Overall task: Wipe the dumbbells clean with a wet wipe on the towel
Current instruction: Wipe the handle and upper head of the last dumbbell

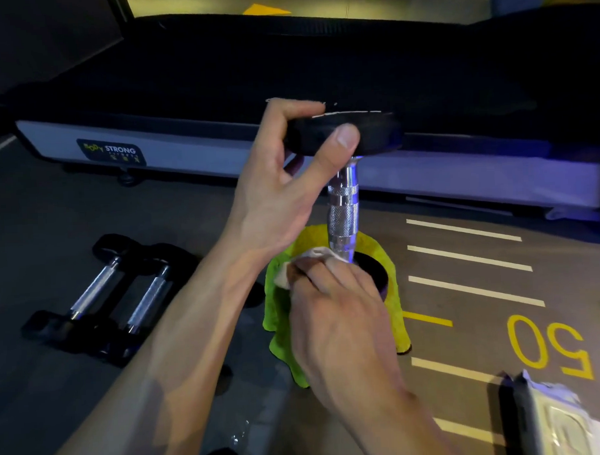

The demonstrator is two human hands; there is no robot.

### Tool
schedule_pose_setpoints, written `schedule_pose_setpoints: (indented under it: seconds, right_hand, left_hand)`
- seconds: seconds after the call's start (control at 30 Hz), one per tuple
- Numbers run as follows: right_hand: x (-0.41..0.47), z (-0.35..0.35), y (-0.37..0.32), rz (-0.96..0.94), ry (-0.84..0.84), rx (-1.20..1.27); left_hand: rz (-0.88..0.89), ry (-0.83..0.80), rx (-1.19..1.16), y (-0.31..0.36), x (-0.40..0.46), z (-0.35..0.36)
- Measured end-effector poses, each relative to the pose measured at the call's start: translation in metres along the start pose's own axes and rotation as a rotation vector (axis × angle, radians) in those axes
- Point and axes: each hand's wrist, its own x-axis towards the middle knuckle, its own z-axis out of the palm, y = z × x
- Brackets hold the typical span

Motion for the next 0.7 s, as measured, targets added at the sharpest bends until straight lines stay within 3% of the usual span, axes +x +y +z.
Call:
schedule_pose_setpoints:
  seconds: [0.1,0.27,0.4,0.5,0.57,0.63,0.7]
  right_hand:
    - [0.005,0.005,-0.001,-0.001,-0.031,-0.029]
    - [-0.021,-0.016,0.028,-0.041,0.144,0.279]
    - [-0.015,-0.02,0.037,0.063,0.225,0.446]
    - [-0.006,-0.022,0.045,0.277,0.24,0.63]
    - [0.0,-0.031,0.061,0.429,0.363,0.755]
    - [0.006,-0.04,0.078,0.491,0.505,0.716]
    - [0.005,-0.038,0.08,0.456,0.491,0.643]
  left_hand:
    - [0.003,0.006,-0.027,0.0,-0.002,0.0]
    - [0.005,0.05,-0.079,-0.003,-0.002,-0.004]
    - [0.002,0.056,-0.08,-0.004,-0.002,-0.004]
    - [0.009,0.057,-0.068,-0.003,-0.002,-0.002]
    - [0.002,0.046,-0.056,-0.002,-0.002,-0.001]
    - [-0.004,0.042,-0.041,-0.002,-0.001,0.0]
    - [-0.006,0.041,-0.026,-0.001,0.0,0.001]
